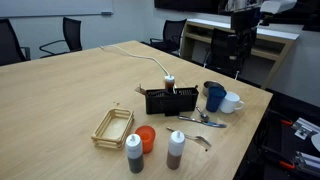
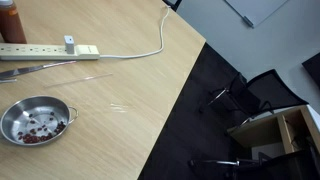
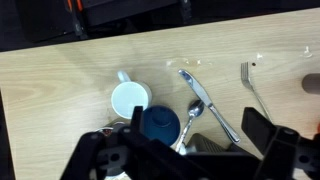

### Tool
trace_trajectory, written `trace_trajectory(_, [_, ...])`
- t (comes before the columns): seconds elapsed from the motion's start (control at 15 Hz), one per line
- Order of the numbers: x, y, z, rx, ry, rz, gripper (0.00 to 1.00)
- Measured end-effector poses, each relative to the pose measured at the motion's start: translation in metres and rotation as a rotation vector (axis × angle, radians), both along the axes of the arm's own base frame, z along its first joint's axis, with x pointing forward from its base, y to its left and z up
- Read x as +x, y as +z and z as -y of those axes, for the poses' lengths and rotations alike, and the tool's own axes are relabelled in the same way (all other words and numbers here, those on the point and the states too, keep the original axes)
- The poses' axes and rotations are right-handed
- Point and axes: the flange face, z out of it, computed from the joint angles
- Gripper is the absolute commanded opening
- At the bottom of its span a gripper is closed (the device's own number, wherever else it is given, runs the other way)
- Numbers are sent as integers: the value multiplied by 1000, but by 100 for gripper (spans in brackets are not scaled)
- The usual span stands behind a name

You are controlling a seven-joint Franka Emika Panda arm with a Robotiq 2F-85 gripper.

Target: Put a sauce bottle in the basket

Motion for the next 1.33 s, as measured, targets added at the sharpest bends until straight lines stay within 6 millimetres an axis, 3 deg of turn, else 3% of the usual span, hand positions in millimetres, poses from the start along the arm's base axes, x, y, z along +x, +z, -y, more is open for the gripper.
trace_trajectory(0.93, [-3,-2,-14,2,32,-3,100])
trace_trajectory(1.07, [-8,-9,-38,28,67,-11,100])
trace_trajectory(1.33, [-23,-42,-118,85,190,-25,100])
